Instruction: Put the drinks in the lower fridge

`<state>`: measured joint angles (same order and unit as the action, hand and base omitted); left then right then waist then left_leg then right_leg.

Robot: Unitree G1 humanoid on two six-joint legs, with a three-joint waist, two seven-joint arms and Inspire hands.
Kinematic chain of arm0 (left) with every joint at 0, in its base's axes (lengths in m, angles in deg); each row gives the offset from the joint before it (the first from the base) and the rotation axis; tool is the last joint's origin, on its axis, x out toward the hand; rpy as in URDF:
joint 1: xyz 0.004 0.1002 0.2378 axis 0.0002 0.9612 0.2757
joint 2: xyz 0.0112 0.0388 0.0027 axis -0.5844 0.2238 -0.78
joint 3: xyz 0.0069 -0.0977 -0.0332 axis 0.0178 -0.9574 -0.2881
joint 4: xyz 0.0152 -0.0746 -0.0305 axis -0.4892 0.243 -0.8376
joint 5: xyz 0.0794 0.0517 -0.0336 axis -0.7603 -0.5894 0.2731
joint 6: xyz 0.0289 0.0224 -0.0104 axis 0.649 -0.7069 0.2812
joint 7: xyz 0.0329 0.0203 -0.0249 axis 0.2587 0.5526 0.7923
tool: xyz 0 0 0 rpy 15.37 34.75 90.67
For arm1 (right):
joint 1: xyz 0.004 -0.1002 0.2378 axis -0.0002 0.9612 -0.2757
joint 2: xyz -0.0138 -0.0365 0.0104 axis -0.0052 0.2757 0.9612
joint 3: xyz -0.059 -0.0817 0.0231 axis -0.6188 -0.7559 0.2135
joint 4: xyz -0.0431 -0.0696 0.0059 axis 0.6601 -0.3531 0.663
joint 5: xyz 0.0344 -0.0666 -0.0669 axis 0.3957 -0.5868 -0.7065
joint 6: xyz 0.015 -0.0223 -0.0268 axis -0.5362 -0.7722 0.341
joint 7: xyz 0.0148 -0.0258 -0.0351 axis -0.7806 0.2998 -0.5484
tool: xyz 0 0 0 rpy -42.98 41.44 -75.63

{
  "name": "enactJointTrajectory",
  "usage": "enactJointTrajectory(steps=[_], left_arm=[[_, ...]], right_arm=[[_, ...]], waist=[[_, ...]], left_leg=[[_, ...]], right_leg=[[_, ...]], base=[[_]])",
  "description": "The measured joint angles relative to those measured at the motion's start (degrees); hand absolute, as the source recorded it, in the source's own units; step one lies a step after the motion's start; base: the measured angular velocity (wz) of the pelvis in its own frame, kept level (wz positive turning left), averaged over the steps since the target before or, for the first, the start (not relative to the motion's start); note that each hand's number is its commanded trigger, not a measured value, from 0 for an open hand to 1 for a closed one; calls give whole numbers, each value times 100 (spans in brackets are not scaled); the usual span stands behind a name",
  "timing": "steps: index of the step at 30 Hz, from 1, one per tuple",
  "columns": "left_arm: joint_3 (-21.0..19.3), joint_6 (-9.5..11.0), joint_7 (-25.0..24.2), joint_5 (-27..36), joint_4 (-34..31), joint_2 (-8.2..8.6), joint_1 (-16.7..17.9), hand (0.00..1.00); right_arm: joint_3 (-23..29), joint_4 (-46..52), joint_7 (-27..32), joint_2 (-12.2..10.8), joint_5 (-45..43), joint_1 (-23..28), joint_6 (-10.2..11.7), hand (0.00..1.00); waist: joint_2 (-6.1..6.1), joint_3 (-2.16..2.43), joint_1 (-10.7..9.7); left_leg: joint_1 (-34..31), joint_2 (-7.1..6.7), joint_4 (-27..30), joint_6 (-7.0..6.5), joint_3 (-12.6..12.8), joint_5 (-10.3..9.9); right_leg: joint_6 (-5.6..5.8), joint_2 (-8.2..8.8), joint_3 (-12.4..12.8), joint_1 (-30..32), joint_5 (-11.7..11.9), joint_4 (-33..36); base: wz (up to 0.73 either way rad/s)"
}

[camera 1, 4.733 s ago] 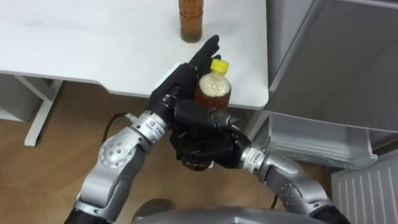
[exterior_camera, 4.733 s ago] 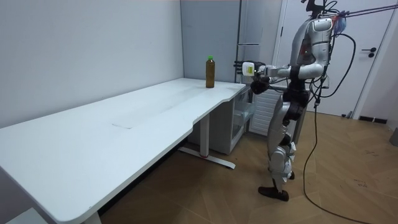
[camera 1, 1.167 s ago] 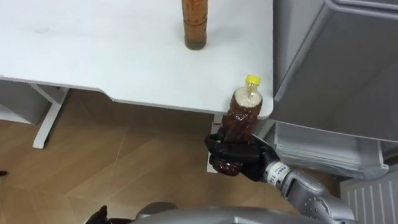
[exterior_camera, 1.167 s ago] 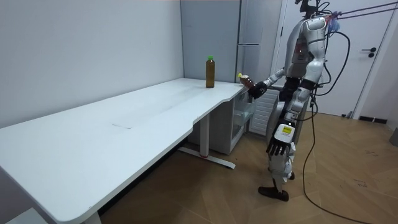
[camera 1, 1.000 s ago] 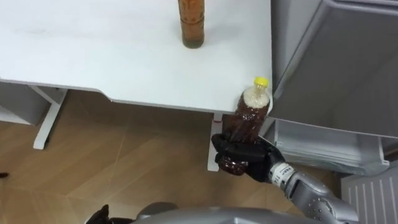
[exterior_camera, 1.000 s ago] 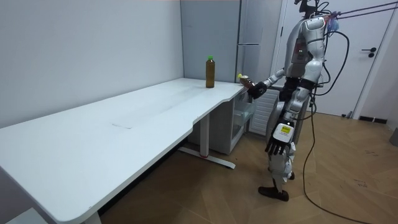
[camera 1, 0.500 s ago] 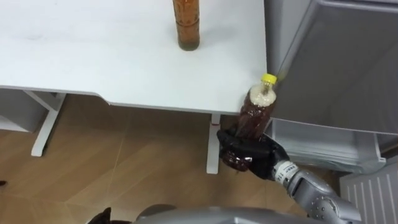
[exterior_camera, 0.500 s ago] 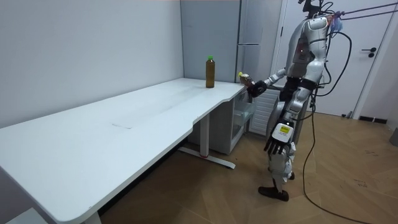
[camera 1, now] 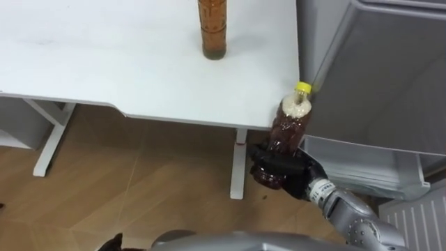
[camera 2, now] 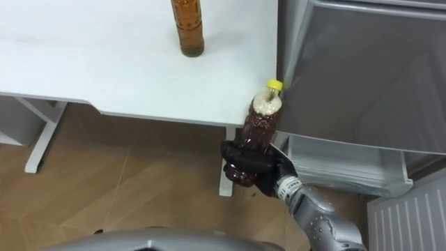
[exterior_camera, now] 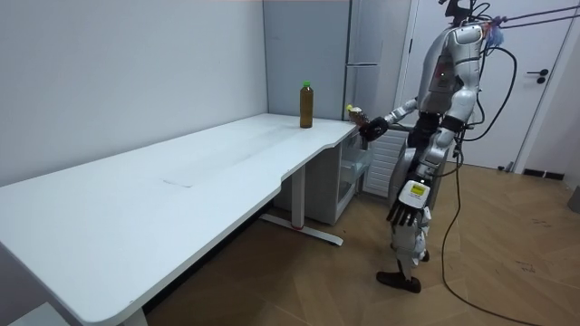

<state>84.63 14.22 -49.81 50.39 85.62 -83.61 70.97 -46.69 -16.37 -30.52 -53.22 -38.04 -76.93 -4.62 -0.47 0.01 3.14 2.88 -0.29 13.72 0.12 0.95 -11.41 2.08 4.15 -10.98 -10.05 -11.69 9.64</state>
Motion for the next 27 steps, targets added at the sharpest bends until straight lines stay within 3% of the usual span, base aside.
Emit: enactJointTrajectory(steps=[7,9,13,16,21,23,27], left_arm=[[-115,-11,135,-775,-1,83,304,0],[-116,-12,135,-853,42,142,427,0],[-115,-14,126,-1026,52,205,426,0],[-153,-11,102,-1130,67,239,406,0],[-225,-5,132,-1134,283,257,266,0],[-204,-7,165,-1111,335,258,169,0],[-175,22,284,-1081,335,260,61,0]], right_arm=[[40,341,491,-10,-113,97,-1,100],[48,423,800,-14,-623,94,2,100],[115,652,1362,-14,-1574,115,20,100],[192,791,2003,-115,-2800,150,96,100],[333,809,3360,-163,-5118,206,718,100],[504,809,3838,-163,-5616,268,985,100],[1095,780,5065,-308,-6228,295,1441,100]], waist=[[-47,-8,-21],[-51,-13,-149],[-66,-23,-184],[-50,-17,-202],[18,-19,-311],[61,-1,-325],[90,-5,-372]], left_leg=[[-12,-35,12,-24,-36,15],[-15,-63,81,-49,-80,8],[-60,-83,197,-75,-72,-24],[-70,-100,191,-105,-34,-3],[-131,-110,183,-155,73,29],[-126,-121,172,-163,94,34],[-112,-124,142,-172,148,39]], right_leg=[[9,34,-43,-23,-6,5],[28,58,-97,-74,-7,-7],[66,71,-33,-74,-32,-9],[91,90,58,-3,-31,10],[135,112,164,112,31,14],[144,123,194,127,36,20],[157,128,254,143,45,14]], base=[[4],[11],[0],[-10],[-10],[-9],[-6]])
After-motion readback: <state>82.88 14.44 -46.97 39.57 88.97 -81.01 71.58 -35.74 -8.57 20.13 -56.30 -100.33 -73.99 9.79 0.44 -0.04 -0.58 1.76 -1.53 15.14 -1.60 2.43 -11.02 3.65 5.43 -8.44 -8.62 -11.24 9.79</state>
